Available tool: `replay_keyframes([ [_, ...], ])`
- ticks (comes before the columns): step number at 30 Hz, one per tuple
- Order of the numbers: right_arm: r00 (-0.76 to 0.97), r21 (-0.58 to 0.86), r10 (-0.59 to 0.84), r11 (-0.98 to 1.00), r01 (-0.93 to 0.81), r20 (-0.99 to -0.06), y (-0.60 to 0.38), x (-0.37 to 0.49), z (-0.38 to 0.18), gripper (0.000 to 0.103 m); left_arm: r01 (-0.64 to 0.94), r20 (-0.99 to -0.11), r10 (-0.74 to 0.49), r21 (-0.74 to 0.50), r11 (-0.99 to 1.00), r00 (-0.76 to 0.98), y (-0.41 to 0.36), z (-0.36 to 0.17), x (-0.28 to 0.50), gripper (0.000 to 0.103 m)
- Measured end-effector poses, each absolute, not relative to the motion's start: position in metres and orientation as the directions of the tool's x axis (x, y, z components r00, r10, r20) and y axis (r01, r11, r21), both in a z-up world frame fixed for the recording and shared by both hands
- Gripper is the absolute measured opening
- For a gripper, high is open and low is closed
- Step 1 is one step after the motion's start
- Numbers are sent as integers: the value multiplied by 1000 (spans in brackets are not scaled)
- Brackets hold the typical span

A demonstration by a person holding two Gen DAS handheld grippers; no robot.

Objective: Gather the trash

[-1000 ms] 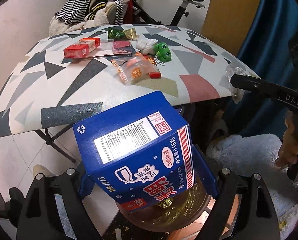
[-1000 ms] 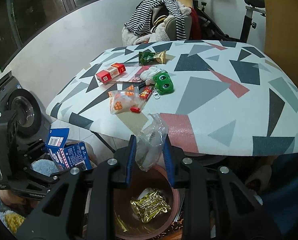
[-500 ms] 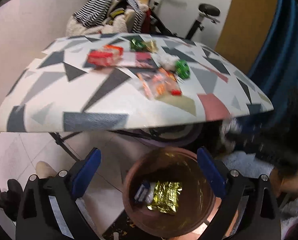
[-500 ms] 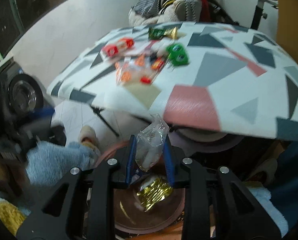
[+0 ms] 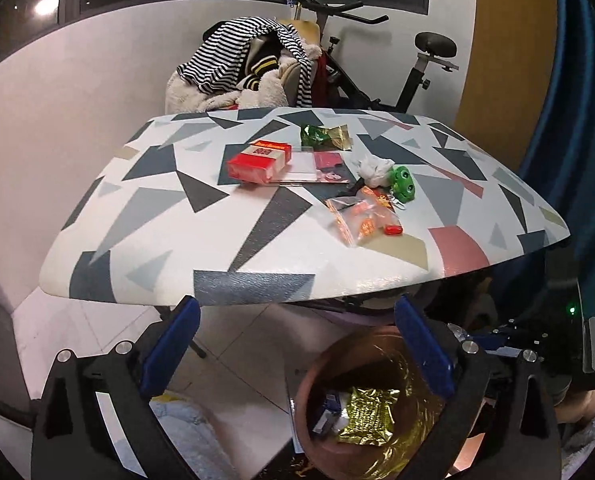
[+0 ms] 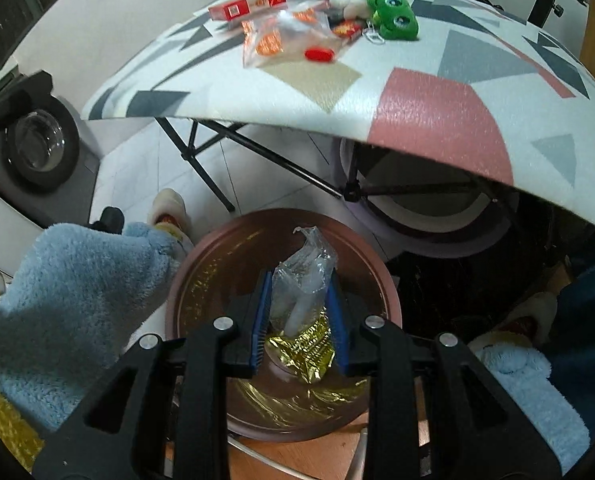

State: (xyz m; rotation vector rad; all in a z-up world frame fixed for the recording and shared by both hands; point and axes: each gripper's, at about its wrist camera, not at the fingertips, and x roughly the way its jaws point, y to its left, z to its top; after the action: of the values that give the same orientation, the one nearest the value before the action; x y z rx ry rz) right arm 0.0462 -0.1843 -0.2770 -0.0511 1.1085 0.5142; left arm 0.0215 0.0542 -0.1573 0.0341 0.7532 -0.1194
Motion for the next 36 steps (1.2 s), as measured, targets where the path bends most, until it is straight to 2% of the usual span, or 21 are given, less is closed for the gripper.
replay_keyframes([
  [4,337,191,343,892,-410,-877,-184,48,-281,33,108,-682,-87,-13,994,726,58,-157,23,95],
  [6,338,183,336,893,-411,-879,-184,48,-281,38,104,-681,-86,-15,994,727,60,-158,23,95],
  [7,343,180,335,893,-412,-878,-184,48,-280,48,103,-680,-86,-15,995,728,60,-158,23,95],
  [8,349,174,332,894,-412,-876,-184,48,-279,65,102,-679,-84,-14,995,729,61,-158,23,95],
  [11,383,156,329,895,-418,-863,-184,48,-271,88,105,-679,-94,-25,994,728,63,-158,25,96],
  [13,409,153,330,900,-409,-851,-187,50,-262,96,120,-674,-114,-38,992,730,64,-158,25,96],
  [22,472,190,344,920,-344,-812,-213,72,-232,97,141,-627,-96,22,990,773,64,-144,31,97],
  [26,481,204,333,931,-301,-811,-224,89,-223,97,131,-609,-94,15,991,787,69,-136,37,97],
  [31,485,172,297,943,-286,-822,-232,111,-213,97,132,-598,-141,-59,990,789,83,-125,52,97],
  [36,493,171,297,943,-284,-818,-238,130,-205,97,116,-582,-102,-12,993,807,90,-118,67,97],
])
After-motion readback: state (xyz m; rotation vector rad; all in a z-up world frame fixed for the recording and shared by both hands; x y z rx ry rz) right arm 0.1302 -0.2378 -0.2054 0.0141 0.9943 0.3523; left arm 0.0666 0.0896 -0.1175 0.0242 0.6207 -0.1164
